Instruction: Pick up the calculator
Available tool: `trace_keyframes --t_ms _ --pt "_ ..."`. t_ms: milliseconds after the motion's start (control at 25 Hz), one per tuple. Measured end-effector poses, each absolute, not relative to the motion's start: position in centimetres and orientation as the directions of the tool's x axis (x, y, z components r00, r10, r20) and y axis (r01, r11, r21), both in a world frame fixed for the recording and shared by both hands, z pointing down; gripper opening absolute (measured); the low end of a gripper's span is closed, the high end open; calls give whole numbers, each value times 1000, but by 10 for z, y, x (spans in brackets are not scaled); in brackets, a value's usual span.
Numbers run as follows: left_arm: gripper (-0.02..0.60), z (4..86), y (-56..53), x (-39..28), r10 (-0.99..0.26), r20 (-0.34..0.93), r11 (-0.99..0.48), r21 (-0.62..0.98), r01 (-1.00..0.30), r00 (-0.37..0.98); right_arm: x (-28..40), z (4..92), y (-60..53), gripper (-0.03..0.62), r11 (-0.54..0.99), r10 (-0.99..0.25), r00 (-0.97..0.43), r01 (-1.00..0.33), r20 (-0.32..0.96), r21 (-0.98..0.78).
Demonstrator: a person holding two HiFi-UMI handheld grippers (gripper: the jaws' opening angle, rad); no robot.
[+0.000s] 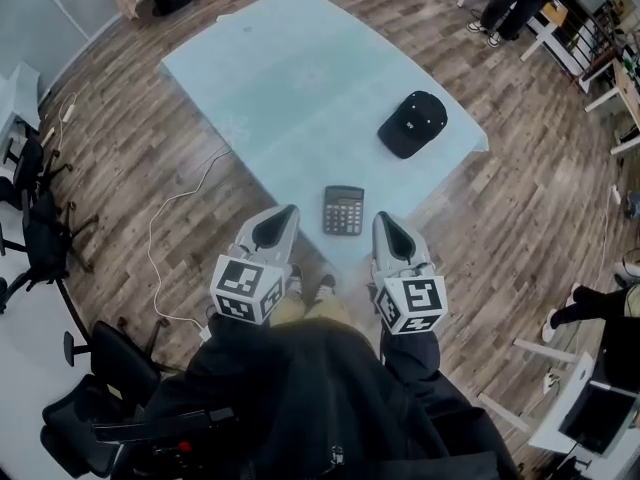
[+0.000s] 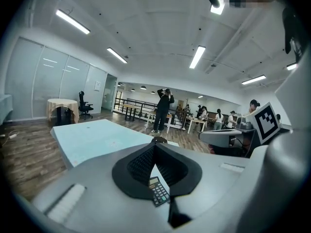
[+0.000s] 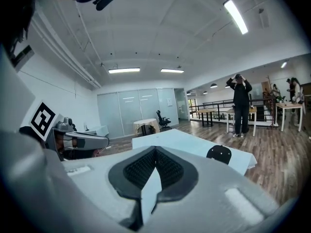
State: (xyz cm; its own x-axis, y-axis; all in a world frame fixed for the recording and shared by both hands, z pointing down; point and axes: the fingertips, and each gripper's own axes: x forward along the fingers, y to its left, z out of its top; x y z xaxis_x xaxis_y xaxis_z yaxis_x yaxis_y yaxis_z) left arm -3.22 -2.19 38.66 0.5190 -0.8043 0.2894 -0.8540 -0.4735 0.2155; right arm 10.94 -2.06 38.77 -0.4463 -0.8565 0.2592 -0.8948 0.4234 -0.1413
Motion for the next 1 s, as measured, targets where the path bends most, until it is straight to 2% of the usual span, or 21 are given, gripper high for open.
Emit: trace_keyframes --t_ms 520,1000 --pt "-2 495 -40 -37 -682 482 -451 316 -835 550 97 509 -28 1 304 -772 -364 -932 522 -200" --pt "-2 588 -52 -33 -569 635 -393 349 -851 523 90 599 -50 2 156 -689 -264 -964 675 -217"
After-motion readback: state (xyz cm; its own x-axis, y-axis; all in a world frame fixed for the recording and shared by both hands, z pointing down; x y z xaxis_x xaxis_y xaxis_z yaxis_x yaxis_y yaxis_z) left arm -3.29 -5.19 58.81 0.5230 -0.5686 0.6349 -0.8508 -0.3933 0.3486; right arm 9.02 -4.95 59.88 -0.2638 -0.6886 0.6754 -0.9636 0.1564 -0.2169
